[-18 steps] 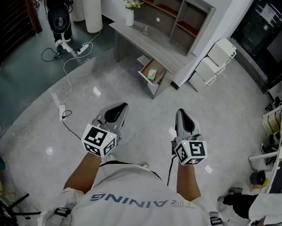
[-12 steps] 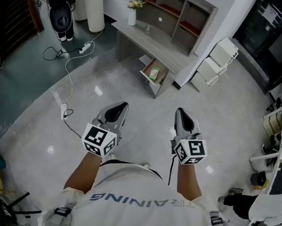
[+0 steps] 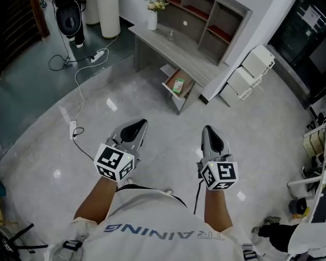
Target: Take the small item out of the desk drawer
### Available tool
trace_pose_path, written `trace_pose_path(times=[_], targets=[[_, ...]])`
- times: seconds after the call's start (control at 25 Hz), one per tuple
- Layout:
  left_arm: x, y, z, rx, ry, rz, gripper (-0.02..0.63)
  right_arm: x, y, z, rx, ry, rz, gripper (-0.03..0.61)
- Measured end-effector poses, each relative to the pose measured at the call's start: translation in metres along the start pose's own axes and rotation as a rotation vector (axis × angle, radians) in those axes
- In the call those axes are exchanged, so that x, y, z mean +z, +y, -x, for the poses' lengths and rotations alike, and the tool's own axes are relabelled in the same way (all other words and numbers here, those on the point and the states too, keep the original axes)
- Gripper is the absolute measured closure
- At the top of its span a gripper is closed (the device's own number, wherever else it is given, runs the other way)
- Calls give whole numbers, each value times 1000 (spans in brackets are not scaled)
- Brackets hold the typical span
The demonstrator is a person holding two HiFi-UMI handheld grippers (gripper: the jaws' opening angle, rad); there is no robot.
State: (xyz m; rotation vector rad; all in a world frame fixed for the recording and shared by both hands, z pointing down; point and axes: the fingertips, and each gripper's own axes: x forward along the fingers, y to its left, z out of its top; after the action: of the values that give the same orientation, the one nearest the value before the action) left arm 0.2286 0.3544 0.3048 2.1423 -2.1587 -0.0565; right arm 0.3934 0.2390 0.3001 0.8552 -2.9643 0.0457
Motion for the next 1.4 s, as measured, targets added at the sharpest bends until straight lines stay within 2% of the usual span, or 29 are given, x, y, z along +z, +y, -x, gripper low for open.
trace_pose_path(times=[0.32, 0.64, 0.84, 1.12, 1.4], targets=[[1, 30, 18, 21, -3, -11, 612, 0, 20, -25, 6, -34, -26, 565], [3, 107, 58, 75, -4, -23, 612, -8, 94, -78, 70, -34, -42, 565], [-9, 145, 76, 93, 12, 15, 612, -20, 134, -100, 108, 10, -37, 565], [-14, 172, 50, 78, 13, 48, 612, -25, 124, -135, 102, 53, -32, 565], [-15, 221, 3, 121, 30, 61, 612, -28, 113, -208, 172, 67, -53, 565]])
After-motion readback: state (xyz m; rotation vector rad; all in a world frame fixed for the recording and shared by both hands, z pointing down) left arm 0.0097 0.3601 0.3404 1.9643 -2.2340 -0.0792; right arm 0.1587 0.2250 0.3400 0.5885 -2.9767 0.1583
